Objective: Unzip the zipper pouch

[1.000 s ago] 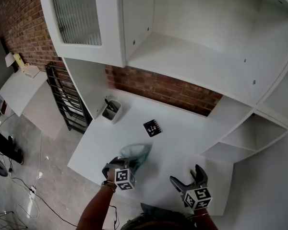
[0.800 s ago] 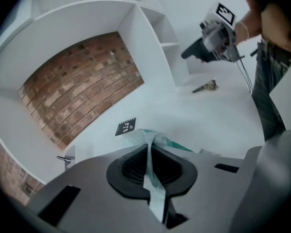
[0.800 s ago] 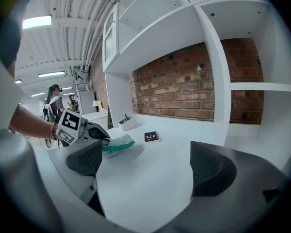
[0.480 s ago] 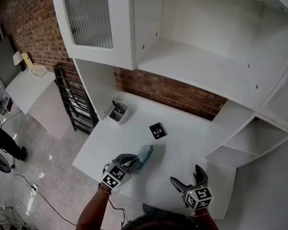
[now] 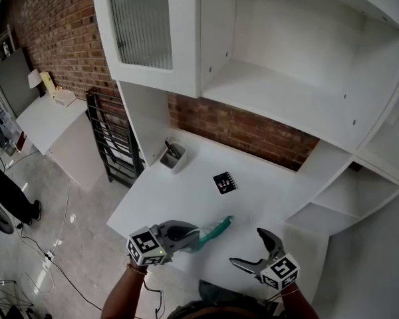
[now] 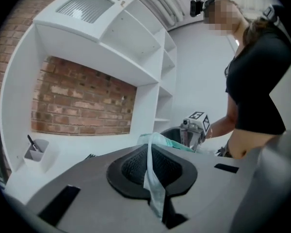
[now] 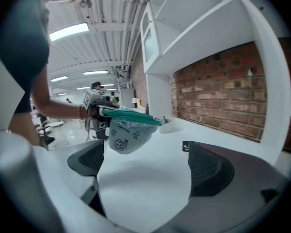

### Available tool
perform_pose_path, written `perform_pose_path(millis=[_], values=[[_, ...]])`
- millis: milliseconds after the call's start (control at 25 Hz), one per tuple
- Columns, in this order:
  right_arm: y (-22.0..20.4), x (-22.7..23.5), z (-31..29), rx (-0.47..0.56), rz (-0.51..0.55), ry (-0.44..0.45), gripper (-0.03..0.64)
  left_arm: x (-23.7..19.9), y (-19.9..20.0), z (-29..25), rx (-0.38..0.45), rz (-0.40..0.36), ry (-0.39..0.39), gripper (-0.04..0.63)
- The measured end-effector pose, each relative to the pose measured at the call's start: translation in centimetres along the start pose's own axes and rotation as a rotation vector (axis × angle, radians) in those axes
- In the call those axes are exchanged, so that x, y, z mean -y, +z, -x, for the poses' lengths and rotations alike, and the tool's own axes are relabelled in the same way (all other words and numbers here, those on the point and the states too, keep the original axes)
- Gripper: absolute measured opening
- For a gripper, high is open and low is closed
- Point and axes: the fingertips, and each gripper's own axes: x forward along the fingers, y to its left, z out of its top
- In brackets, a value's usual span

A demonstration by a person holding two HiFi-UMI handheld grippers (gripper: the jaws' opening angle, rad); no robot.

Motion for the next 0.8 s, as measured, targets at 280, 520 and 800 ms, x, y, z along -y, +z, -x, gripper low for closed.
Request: perform_pose_path(millis=[280, 520, 800], values=[[5.6, -4.1, 0.6, 0.160, 0.030, 0.297, 0.491, 5.5, 5.1, 2.7, 0.184, 0.071, -0.237, 0.011], [10.1, -8.3, 3.0, 0.249, 0.080, 0.562, 0.451, 8.5, 8.7, 5.7, 0.364, 0.139, -0.397, 0.011], [14.4, -10.7, 5.0, 0.376, 0.088, 0.735, 0.375, 10.7, 9.6, 6.1, 0.370, 0.121, -0.448, 0.011]])
